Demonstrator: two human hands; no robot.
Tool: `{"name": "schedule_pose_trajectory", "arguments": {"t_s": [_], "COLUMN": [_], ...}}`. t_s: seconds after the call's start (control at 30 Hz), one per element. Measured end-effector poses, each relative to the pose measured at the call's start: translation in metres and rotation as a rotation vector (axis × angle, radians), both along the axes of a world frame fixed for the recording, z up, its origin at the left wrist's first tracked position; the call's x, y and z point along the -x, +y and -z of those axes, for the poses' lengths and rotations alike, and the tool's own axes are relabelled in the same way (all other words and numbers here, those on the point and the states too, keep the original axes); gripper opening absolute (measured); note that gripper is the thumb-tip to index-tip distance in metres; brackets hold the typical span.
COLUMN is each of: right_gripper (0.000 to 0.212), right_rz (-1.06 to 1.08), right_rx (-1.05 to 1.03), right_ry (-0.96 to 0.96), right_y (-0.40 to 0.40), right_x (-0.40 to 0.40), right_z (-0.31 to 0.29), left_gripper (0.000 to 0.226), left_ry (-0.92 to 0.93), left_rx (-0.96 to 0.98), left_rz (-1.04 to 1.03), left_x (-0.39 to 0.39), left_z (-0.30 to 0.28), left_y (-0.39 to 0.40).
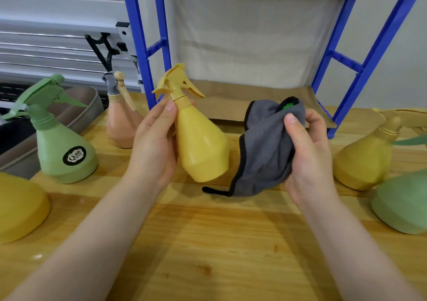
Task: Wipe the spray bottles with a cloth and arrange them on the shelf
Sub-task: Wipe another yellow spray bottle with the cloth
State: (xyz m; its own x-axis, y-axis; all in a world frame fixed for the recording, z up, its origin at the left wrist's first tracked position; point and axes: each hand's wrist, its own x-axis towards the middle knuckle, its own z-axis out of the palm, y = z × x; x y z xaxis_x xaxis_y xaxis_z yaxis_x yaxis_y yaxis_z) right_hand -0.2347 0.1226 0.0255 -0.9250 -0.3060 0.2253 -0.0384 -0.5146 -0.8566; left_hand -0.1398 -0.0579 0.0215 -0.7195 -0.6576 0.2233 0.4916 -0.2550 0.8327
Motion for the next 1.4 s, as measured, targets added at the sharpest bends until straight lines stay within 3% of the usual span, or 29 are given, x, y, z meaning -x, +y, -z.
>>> {"name": "schedule_pose_trajectory", "arguments": {"t_s": [0.17, 0.27, 0.37, 0.47, 0.6, 0.7, 0.87, 1.13, 1.4], "right_gripper": [0.032, 0.022, 0.013, 0.027, 0.038, 0.047, 0.05, 0.042, 0.031], "right_rz": [0.014, 0.067, 0.212, 0.412, 0.289, 0.119, 0.094, 0.021, -0.062], "right_rx": [-0.103, -0.174, -0.402, -0.755, -0.714, -0.659, -0.574, -0.447, -0.547], "right_ry": [0.156, 0.251, 0.43, 0.721, 0.853, 0.826, 0.811, 0.527, 0.187], "right_y": [-0.007, -0.014, -0.016, -0.013, -0.016, -0.02, -0.026, -0.031, -0.031], "right_x": [-0.014, -0.022, -0.023, -0.017, -0.022, -0.029, -0.032, -0.033, -0.029], "right_z": [-0.001, 0.01, 0.021, 0.025, 0.027, 0.032, 0.04, 0.047, 0.041], "left_gripper": [0.025, 0.013, 0.02, 0.025, 0.022, 0.023, 0.023, 0.025, 0.023], "left_ry": [-0.128, -0.095, -0.07, -0.089, -0.032, 0.006, -0.049, -0.027, 0.001], "left_rx": [0.256, 0.393, 0.52, 0.529, 0.49, 0.477, 0.466, 0.465, 0.412], "left_rz": [0.0, 0.03, 0.132, 0.167, 0.115, 0.102, 0.118, 0.019, -0.078], "left_x": [0.003, 0.004, 0.003, 0.002, 0.002, 0.001, 0.003, -0.001, -0.001], "left_z": [0.009, 0.015, 0.02, 0.022, 0.02, 0.018, 0.02, 0.02, 0.017], "left_y": [0.017, 0.033, 0.043, 0.044, 0.046, 0.048, 0.05, 0.055, 0.049]}}
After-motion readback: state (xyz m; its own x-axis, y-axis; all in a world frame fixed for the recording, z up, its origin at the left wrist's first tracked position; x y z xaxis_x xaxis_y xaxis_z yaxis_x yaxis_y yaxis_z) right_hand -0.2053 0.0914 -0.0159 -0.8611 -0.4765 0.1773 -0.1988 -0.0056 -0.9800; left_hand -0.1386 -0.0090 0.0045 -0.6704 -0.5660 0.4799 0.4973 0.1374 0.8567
